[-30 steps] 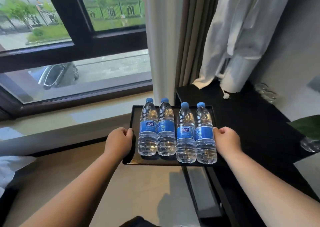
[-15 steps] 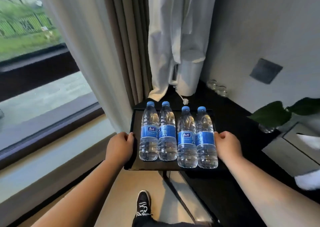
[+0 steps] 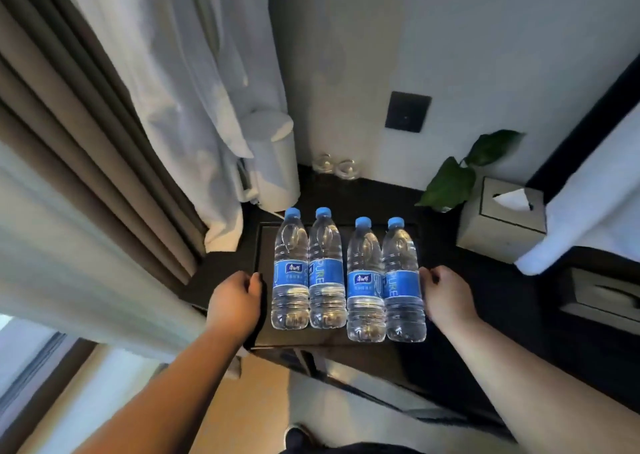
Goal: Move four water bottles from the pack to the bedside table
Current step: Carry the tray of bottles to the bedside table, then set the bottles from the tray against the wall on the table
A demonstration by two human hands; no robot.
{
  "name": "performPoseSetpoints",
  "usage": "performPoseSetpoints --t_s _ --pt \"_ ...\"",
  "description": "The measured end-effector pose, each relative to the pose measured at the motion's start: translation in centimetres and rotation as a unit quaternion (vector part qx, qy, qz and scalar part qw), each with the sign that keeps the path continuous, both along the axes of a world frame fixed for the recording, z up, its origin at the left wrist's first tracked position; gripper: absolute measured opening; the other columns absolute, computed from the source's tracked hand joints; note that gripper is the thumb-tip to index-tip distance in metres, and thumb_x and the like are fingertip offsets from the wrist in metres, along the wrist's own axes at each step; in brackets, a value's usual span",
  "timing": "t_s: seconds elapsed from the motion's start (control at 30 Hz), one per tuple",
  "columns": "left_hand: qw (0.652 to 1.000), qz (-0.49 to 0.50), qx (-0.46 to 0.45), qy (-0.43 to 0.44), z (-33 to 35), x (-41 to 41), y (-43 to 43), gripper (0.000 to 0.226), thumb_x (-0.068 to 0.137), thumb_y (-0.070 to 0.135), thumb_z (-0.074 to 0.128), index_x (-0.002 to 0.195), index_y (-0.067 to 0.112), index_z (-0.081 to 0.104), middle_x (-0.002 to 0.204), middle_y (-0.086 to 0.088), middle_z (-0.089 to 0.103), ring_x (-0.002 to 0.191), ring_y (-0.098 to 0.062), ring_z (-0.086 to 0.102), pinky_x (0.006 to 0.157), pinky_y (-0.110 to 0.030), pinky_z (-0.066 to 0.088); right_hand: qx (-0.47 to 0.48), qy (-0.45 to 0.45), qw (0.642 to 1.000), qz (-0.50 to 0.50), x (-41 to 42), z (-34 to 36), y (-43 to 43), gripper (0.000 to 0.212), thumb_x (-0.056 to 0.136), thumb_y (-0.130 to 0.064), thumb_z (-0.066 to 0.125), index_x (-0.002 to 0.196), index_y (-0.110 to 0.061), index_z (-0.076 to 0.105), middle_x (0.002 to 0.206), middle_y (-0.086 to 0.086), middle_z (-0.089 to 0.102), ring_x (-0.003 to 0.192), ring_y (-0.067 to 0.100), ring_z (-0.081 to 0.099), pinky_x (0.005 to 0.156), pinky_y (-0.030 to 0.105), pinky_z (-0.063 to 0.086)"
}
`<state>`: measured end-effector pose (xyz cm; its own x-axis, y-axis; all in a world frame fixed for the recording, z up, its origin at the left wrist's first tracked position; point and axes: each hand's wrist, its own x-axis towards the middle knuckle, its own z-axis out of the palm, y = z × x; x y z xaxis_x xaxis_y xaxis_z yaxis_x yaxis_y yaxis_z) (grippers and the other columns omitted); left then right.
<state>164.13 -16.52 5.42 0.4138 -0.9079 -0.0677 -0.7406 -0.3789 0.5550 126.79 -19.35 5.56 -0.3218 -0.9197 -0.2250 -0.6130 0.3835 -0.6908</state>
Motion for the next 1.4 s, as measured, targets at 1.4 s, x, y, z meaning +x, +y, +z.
performPoseSetpoints --t_s 1.4 --pt "0.944 -0.272 0.141 -0.124 -7.1 -3.7 -7.6 0.025 0.103 0.035 0.043 0.097 0.018 0.061 0.088 -0.008 0.072 0.078 -0.030 0.065 0.064 -0.035 0.048 0.208 0.153 0.965 0.042 -4.2 -6.2 3.5 0.029 0.106 -0.040 0.048 0.084 -0.022 0.053 0.077 0.001 0.064 0.066 0.017 0.063 0.051 0.031 0.044"
